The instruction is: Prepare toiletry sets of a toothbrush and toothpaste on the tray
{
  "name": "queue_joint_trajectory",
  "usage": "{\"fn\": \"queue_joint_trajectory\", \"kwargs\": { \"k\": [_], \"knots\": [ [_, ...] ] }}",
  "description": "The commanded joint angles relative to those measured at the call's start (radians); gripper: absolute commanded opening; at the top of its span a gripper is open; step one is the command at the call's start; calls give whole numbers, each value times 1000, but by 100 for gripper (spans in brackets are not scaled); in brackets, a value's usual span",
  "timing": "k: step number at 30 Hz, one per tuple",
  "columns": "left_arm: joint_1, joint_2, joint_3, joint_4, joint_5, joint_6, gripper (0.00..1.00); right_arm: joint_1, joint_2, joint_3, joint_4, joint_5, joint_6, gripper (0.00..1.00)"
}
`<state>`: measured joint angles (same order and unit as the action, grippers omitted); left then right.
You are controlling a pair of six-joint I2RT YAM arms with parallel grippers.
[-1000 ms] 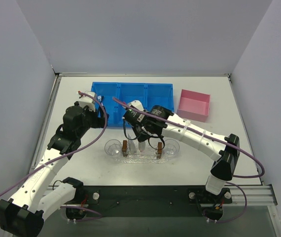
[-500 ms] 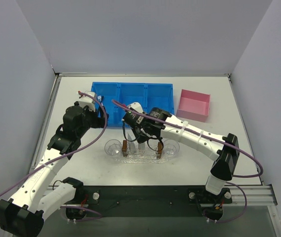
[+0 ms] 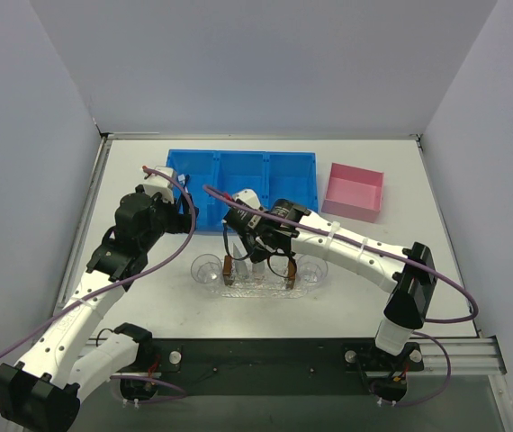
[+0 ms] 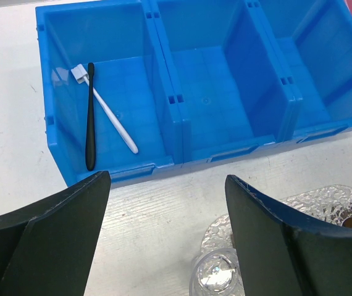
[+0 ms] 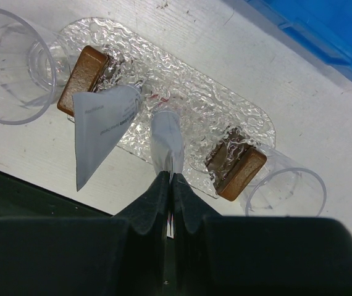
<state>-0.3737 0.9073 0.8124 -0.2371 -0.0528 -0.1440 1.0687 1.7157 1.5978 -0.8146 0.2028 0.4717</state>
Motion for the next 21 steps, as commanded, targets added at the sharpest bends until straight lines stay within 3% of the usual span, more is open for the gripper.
{"fn": "queue_joint_trajectory", "kwargs": {
  "k": [1, 4, 21],
  "knots": [
    [-5, -2, 37, 7, -12, 17, 86, 5, 18, -4, -14, 35, 8, 0],
    [-5, -2, 37, 9, -12, 15, 86, 5, 21, -2, -14, 37, 10, 0],
    [-5, -7, 39, 9, -15, 14, 86, 5, -5, 5, -9, 55, 7, 32]
  ]
}}
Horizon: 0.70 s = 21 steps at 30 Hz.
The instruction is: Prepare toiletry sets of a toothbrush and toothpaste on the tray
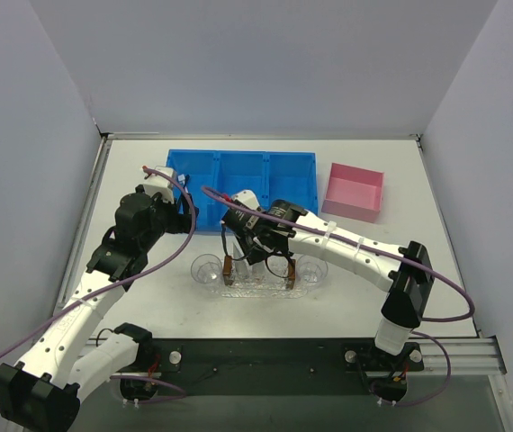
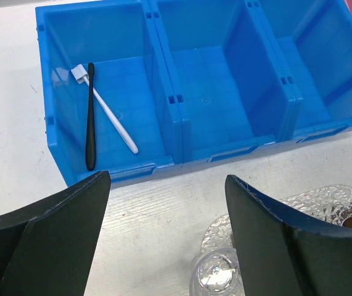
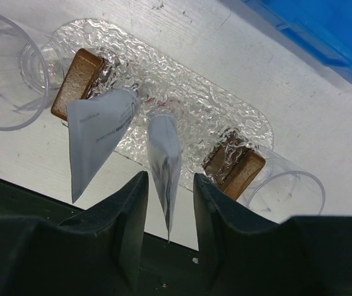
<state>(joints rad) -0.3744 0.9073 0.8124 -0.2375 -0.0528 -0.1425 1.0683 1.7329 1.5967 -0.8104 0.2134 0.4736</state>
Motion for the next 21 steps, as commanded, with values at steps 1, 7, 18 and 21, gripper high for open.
{"fn": "queue_joint_trajectory", "kwargs": {
  "k": [1, 7, 18, 21],
  "knots": [
    [-3, -5, 37, 9, -18, 9, 86, 5, -32, 5, -13, 46, 0, 34],
    [22, 16, 37, 10, -51, 3, 86, 5, -85, -7, 4, 50, -23, 44],
    [40, 149, 94, 34, -91, 29, 69, -30, -284, -96, 85, 57, -73, 49],
    [40, 238, 166, -3, -99, 35, 65, -83, -338, -133, 120, 6, -82, 46]
  ]
}}
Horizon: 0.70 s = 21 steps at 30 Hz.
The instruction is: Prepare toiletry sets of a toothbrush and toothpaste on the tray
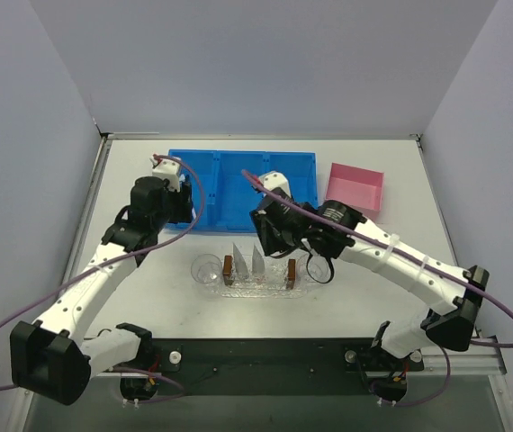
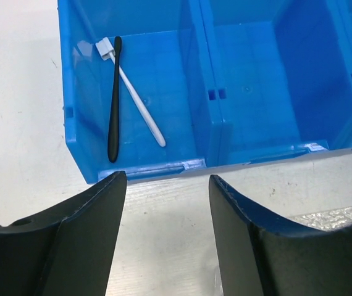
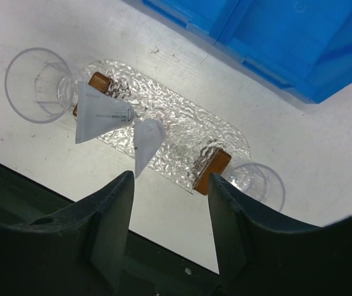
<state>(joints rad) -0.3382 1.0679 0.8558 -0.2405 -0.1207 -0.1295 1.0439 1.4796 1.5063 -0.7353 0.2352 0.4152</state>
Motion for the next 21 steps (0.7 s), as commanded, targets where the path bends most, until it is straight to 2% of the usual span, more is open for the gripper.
{"fn": "queue_joint_trajectory", "kwargs": {
  "k": [1, 5, 10, 14, 21],
  "knots": [
    [5, 99, 164, -3, -33, 25, 65, -93, -99, -55, 57, -31, -26, 45],
    [24, 260, 271, -40, -50, 19, 61, -165, -157, -110, 118, -88, -30, 44],
    [77, 478, 393, -69, -30, -5, 54, -188, -205, -144, 143, -112, -41, 44],
    [88, 594, 469, -65, -34, 36, 50, -202, -240, -182, 166, -116, -38, 44],
    [87, 771, 598, -102, -131, 116, 39, -216, -309, -250, 186, -112, -29, 43]
  ]
}}
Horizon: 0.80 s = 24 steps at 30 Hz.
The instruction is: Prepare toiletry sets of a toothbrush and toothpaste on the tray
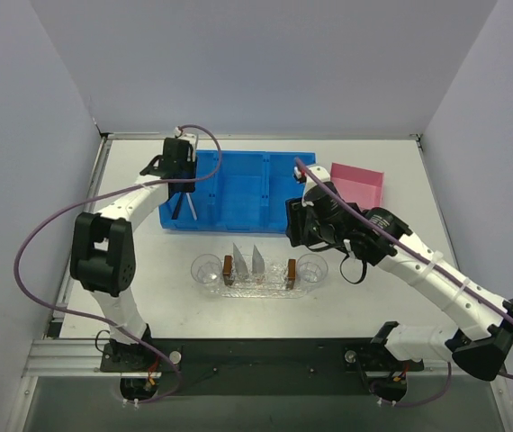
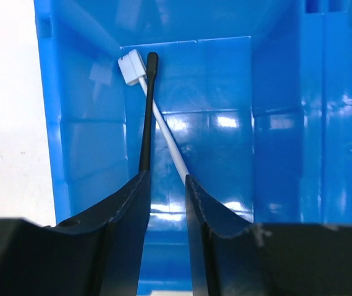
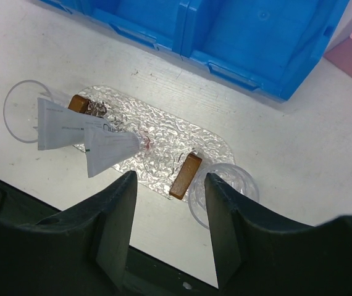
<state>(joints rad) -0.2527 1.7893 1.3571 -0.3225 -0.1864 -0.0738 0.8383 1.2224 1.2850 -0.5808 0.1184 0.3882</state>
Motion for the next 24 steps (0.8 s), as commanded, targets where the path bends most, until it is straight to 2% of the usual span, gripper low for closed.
{"fn": "queue_joint_trajectory", "kwargs": {
  "k": [1, 8, 24],
  "knots": [
    [1, 82, 106, -21, -71, 68, 38, -14, -58, -35, 33, 3, -2, 43],
    [3, 189, 158, -53, -146, 132, 31, -31, -106, -102, 56, 6, 9, 43],
    [3, 286, 180, -70, -168, 160, 31, -47, -112, -148, 84, -23, 21, 43]
  ]
}}
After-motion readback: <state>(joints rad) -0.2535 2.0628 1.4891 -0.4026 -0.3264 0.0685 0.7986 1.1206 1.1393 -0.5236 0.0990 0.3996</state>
